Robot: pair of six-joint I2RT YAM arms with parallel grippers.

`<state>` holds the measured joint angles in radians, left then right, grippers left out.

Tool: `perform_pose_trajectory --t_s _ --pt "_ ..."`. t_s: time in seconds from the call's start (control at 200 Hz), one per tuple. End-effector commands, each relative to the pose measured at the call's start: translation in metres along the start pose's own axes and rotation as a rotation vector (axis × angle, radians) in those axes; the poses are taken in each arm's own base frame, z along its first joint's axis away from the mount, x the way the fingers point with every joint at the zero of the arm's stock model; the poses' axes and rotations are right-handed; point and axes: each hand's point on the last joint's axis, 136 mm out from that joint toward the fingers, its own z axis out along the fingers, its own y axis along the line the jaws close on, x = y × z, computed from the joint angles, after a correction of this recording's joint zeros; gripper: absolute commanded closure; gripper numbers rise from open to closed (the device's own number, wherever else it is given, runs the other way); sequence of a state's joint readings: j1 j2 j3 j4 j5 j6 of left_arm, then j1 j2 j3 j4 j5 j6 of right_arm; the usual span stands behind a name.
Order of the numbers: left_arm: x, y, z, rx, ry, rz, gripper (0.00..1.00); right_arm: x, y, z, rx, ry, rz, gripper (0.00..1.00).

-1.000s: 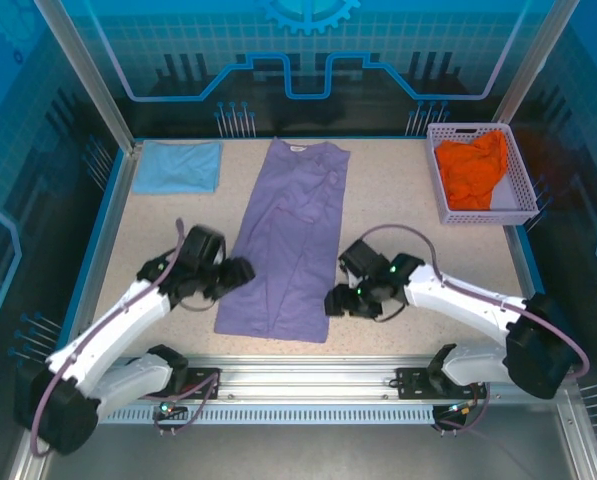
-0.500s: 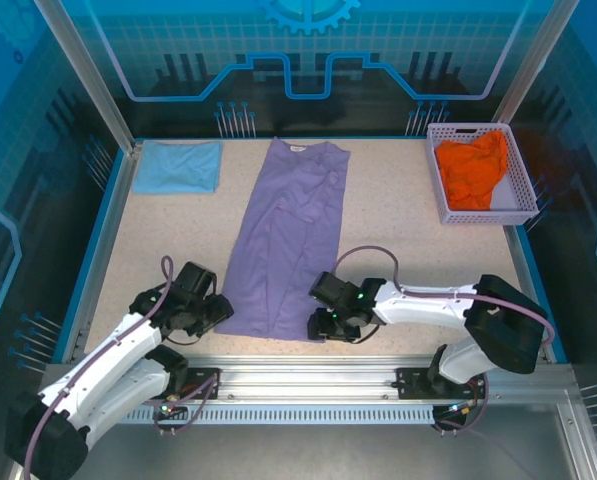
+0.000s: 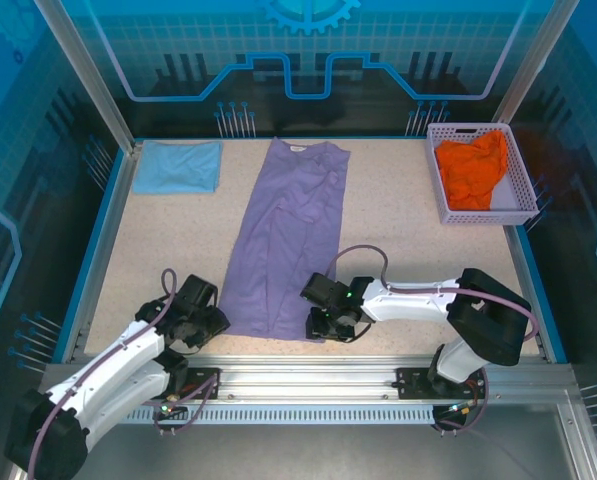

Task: Fold and stack the t-shirts

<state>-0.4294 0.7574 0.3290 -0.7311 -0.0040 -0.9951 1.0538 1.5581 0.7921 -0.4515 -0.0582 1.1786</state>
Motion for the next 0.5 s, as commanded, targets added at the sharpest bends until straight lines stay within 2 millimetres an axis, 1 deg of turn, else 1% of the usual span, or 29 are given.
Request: perform_pose_trajectory --t_s 0.0,0.13,0.205,0.285,0.325,0.37,0.44,0.495 --pt "0.003 0.000 0.005 0.018 0.008 0.003 0.64 0.002 -0.012 0.008 0.051 -0.001 0.017 0.73" --pt "0.000 -0.001 0.005 0.011 -0.008 0.029 0.70 0.000 -0.014 0.009 0.071 -0.010 0.018 0.83" --pt "-0.001 -0.002 0.007 0.013 -0.009 0.038 0.71 -0.001 -0.015 0.009 0.074 -0.011 0.022 0.89" --pt "-0.003 -0.006 0.009 0.024 -0.011 0.048 0.73 -0.003 -0.022 0.007 0.100 -0.018 0.040 0.94" --pt "-0.003 -0.009 0.011 0.037 -0.006 0.055 0.79 -0.004 -0.028 0.004 0.117 -0.026 0.044 0.97" --pt "-0.001 -0.015 0.013 0.062 0.006 0.065 0.87 -0.004 -0.034 0.002 0.130 -0.030 0.049 1.00" --pt "0.003 -0.022 0.016 0.096 0.036 0.079 1.00 -0.005 -0.045 -0.002 0.140 -0.038 0.066 1.00" --pt "0.008 -0.031 0.018 0.141 0.071 0.094 1.00 -0.005 -0.054 -0.005 0.137 -0.042 0.086 1.00"
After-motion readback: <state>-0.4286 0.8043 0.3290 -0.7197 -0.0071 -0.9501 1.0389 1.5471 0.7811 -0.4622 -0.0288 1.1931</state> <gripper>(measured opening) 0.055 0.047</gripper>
